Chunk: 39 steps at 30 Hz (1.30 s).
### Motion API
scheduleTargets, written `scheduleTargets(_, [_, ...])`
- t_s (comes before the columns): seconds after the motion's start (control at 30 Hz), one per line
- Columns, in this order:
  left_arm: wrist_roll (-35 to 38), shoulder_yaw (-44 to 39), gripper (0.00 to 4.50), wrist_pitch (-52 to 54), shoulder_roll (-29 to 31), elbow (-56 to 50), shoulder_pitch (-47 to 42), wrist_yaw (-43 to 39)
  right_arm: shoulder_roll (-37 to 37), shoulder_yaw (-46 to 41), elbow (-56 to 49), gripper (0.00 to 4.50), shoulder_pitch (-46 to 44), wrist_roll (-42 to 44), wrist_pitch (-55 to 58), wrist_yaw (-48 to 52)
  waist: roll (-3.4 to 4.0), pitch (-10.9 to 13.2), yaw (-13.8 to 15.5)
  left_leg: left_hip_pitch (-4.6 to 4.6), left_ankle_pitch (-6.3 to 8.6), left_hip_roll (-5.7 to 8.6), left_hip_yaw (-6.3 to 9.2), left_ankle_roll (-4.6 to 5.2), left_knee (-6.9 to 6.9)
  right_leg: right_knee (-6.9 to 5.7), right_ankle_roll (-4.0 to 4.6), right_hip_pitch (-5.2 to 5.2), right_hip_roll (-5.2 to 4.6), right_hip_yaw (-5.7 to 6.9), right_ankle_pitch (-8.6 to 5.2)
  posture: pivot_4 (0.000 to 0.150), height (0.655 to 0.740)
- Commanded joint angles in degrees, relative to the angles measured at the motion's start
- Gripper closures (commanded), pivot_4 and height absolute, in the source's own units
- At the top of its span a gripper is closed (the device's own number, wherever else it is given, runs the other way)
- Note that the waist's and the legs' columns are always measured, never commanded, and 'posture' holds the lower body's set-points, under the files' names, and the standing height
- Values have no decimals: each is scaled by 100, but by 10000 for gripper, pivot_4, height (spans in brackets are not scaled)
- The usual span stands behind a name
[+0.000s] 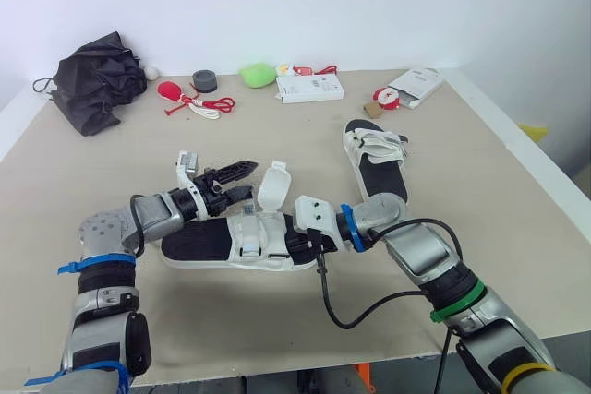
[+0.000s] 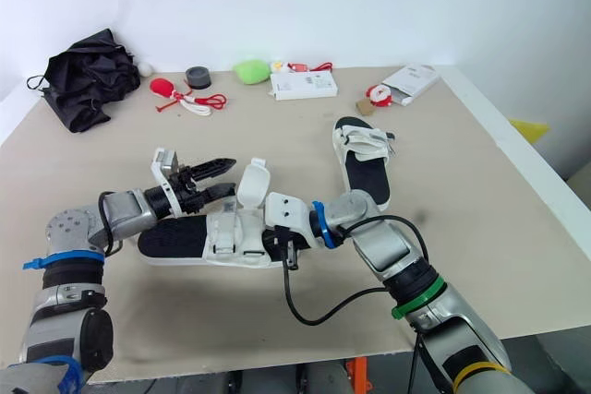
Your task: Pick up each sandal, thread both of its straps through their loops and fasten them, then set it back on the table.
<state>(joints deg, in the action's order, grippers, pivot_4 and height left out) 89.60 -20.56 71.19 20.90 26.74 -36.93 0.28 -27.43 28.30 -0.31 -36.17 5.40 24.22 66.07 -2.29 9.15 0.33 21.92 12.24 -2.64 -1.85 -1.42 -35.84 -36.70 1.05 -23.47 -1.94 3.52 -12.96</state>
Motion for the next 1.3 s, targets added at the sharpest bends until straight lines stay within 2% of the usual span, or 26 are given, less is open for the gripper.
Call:
scheduleTargets(0.03, [-331,-15,7313,24,36,200,-388,-223,-141,299,462,45000,236,-389,327,-94,0,0,1,0,0,0,1,0,0,0,0,0,0,2,0,1500,7400])
scheduleTargets(0.13, [-656,-5,7313,91,29,451,-640,-449,-139,281,459,45000,239,-388,357,-119,0,0,0,2,0,0,3,0,0,0,0,0,1,3,0,1500,7400])
scheduleTargets(0.33, [-784,-148,7313,673,48,920,-1123,-608,-204,234,374,45000,350,-391,405,-155,-2,1,0,5,-1,2,8,-1,0,1,0,-1,1,7,0,1500,7400])
scheduleTargets(0.57, [-945,-323,7313,1220,216,1059,-1147,-688,-204,192,369,45000,372,-413,414,-164,-2,2,0,8,-1,2,14,-3,1,3,-3,-1,-4,10,-1,1500,7400])
scheduleTargets(0.7, [-1015,-409,7313,1365,7,981,-1022,-645,-182,182,391,45000,362,-430,416,-178,-2,2,1,8,-2,3,17,-4,1,3,-4,0,-27,11,-1,1500,7400])
scheduleTargets(1.03, [-1472,-580,7313,1056,-375,1347,-1390,-782,-196,171,399,45000,359,-450,436,-191,-6,4,2,10,-4,9,20,-7,1,3,-6,1,-31,15,0,1500,7400])
scheduleTargets(1.3, [-2041,-653,7313,340,-586,2139,-2068,-1290,-205,176,363,45000,379,-467,471,-211,-10,7,2,13,-4,12,20,-7,1,6,-6,0,-30,26,0,1500,7400])
